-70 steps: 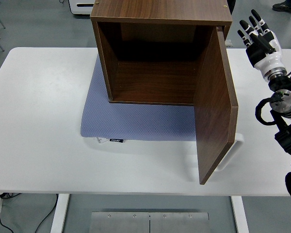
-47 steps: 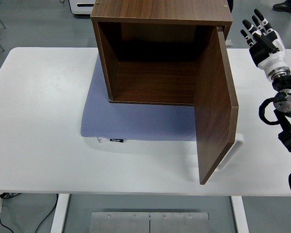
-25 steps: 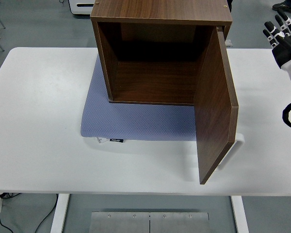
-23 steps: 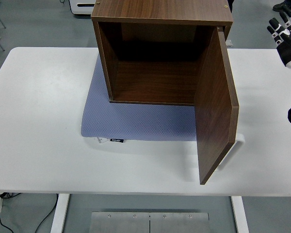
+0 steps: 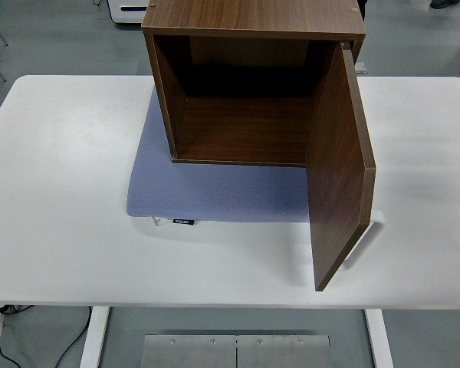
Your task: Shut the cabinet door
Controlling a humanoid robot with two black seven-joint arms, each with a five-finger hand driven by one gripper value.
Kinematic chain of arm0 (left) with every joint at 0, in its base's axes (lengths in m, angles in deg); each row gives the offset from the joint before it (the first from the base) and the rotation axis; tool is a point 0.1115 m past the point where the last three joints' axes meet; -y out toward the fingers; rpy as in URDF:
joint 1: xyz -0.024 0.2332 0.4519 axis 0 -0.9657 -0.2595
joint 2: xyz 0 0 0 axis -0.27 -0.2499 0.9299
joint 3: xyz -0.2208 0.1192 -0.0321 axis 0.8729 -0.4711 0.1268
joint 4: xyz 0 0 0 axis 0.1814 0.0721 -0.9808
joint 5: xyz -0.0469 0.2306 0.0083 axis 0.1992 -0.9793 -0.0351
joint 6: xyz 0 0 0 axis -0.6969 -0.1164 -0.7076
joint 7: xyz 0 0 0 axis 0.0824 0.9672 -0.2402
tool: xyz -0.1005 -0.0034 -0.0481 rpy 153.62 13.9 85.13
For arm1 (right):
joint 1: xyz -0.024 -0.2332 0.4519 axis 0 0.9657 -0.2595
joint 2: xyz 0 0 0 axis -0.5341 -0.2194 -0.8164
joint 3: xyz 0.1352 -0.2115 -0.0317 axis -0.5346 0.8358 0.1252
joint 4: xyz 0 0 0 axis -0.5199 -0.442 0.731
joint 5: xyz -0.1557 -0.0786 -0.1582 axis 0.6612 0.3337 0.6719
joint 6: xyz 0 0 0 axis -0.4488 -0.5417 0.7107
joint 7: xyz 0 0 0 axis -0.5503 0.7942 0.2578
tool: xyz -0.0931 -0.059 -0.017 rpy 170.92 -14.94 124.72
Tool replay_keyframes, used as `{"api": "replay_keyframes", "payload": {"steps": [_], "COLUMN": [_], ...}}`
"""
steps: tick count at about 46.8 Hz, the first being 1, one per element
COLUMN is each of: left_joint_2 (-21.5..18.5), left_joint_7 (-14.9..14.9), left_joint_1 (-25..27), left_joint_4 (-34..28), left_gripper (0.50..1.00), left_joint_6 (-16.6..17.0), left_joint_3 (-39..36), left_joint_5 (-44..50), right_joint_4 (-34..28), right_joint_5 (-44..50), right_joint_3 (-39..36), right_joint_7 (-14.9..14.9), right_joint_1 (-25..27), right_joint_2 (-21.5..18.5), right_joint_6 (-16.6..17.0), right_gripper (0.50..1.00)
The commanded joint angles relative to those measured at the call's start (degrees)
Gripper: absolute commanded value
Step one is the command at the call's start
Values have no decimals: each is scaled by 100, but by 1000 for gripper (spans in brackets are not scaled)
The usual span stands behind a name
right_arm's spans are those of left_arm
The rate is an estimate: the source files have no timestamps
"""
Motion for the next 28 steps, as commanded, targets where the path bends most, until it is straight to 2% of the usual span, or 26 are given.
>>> {"api": "replay_keyframes", "payload": {"steps": [1,6,16,28], "left_joint_2": [0,0,0,0], "left_joint_7": [-2,7,-2,-2], "left_joint_1": [0,0,0,0], "left_joint_4": [0,0,0,0], "left_gripper": [1000,1000,1000,1000], "left_joint_6": [0,0,0,0], "left_joint_3": [0,0,0,0], "left_joint_5": [0,0,0,0], "right_joint_4": [358,666,1034,2212], "right_joint_5": [0,-8,18,18], "right_joint_3": [119,181,242,339], "right_joint_7": [2,2,2,11], "right_joint_1": [177,318,783,1372], "right_joint_2": [385,772,1019,1959], "right_joint_6": [56,91,275,460], "right_gripper": [1000,1000,1000,1000]}}
